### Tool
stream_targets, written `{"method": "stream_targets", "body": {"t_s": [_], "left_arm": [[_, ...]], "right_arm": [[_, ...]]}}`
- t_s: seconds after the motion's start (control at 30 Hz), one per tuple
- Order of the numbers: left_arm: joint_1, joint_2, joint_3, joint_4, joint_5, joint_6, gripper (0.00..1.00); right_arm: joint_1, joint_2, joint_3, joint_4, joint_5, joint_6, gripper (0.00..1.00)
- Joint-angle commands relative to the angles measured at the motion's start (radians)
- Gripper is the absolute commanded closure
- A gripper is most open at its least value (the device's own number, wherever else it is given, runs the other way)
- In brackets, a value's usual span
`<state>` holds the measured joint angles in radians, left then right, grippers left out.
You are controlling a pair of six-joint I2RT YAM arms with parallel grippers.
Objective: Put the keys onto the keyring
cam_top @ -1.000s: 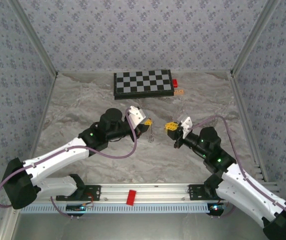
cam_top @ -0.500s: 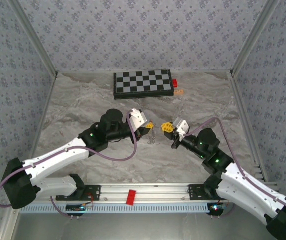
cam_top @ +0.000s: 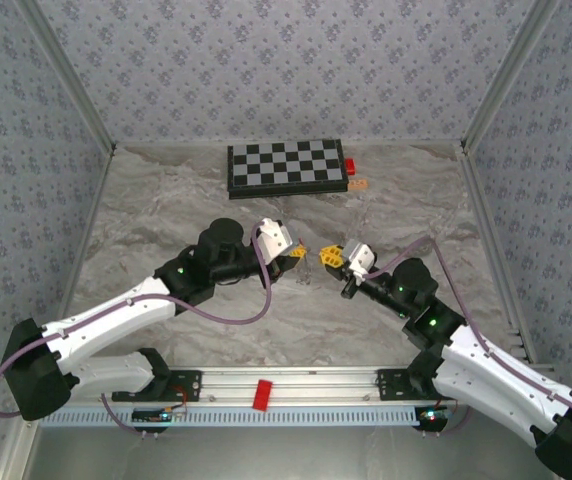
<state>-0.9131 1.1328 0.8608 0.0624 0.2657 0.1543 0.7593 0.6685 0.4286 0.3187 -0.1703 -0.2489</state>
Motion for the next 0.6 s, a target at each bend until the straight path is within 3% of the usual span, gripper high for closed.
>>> {"method": "stream_targets", "body": {"t_s": [0.0,0.57], "left_arm": [[-0.009,-0.013,0.018,0.01,0.009,0.021,1.0],[-0.01,-0.008,0.017,0.024,-0.016,0.033,1.0]], "right_arm": [[0.007,0.0,-0.009,0.039,0.026,-0.023,1.0],[0.001,0.019,0.008,0.022,0.092,0.023,1.0]]}}
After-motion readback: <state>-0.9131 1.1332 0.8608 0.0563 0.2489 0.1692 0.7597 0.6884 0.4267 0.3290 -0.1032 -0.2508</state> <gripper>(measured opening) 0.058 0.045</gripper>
